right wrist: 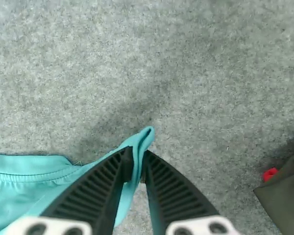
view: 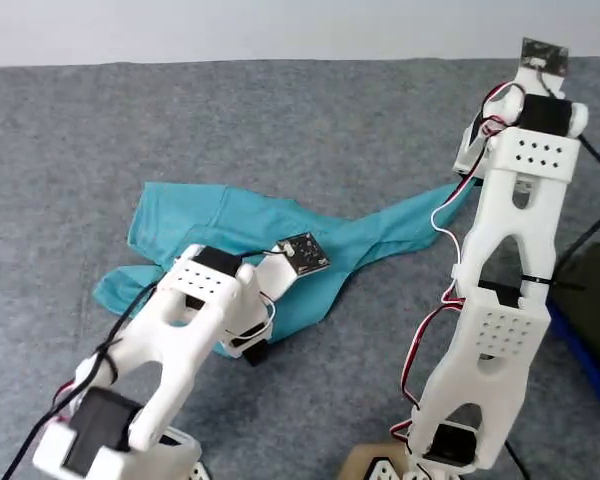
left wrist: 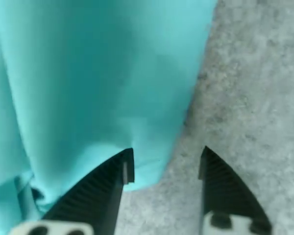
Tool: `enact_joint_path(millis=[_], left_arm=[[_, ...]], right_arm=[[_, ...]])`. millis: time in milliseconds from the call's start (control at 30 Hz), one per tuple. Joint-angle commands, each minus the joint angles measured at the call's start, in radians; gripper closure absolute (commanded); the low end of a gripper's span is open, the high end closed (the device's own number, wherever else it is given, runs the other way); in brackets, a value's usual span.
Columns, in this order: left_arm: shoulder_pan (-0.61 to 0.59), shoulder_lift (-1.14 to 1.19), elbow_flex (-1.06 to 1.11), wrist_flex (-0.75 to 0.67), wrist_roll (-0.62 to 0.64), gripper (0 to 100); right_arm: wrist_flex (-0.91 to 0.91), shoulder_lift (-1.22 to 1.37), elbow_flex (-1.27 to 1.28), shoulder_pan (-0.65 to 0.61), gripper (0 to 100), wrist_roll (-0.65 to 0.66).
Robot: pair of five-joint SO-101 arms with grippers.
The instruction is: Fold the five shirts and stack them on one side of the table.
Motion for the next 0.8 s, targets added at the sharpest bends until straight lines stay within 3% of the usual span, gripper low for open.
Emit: enact_joint_path(millis=[0,200,533,767], left_arm=[[0.002,0.071,-0.024,-0.034,-0.005,83],[0.008,0.126,-0.163,0.031,-0.005,99],[-0.057,0.126,-0.472,0.284,-0.008,99],[-0.210,0.167,-0.608,0.262,-0.006,99]], right_arm=[[0.041,-0.068,-0.051,0.007,98.9,0.005],[0.041,-0.081,-0.048,0.008,98.9,0.009],[0.041,-0.077,-0.048,0.008,99.0,0.009],[0.041,-0.079,-0.048,-0.030,99.0,0.009]])
